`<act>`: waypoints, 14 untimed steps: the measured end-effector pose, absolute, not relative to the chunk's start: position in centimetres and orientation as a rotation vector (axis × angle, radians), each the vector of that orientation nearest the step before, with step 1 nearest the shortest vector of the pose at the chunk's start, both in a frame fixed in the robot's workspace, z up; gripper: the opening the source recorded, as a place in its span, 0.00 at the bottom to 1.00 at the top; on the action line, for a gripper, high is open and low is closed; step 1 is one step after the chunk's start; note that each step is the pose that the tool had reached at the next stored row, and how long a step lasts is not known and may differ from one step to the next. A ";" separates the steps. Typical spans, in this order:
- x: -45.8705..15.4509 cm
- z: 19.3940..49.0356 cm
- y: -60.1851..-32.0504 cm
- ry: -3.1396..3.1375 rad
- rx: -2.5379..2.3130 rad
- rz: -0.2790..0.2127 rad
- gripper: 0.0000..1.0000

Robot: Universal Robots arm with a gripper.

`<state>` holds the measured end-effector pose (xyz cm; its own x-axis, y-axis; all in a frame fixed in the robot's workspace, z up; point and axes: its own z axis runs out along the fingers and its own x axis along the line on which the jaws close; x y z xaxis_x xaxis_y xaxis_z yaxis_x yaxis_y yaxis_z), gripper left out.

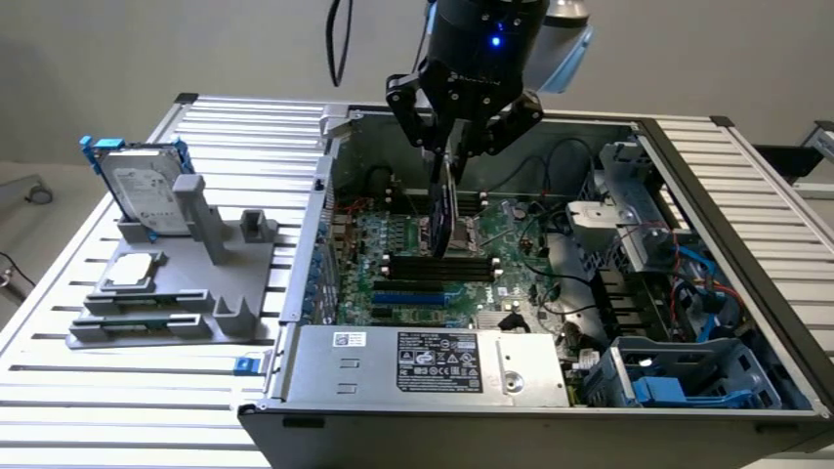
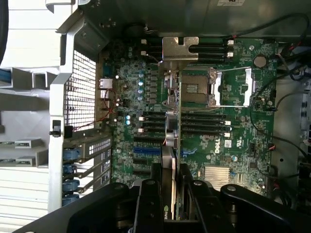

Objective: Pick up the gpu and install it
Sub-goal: 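Insert the gpu into the slot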

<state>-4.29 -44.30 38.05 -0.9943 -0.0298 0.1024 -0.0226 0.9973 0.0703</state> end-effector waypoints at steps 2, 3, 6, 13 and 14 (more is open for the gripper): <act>-4.3 38.1 -44.3 -3.036 0.040 -0.105 0.26; -4.3 38.1 -44.3 -3.036 0.040 -0.105 0.26; -4.3 38.1 -44.3 -3.036 0.040 -0.105 0.26; -4.3 37.8 -44.3 -3.032 0.163 -0.099 0.26; -4.3 37.8 -44.3 -3.030 0.191 -0.097 0.26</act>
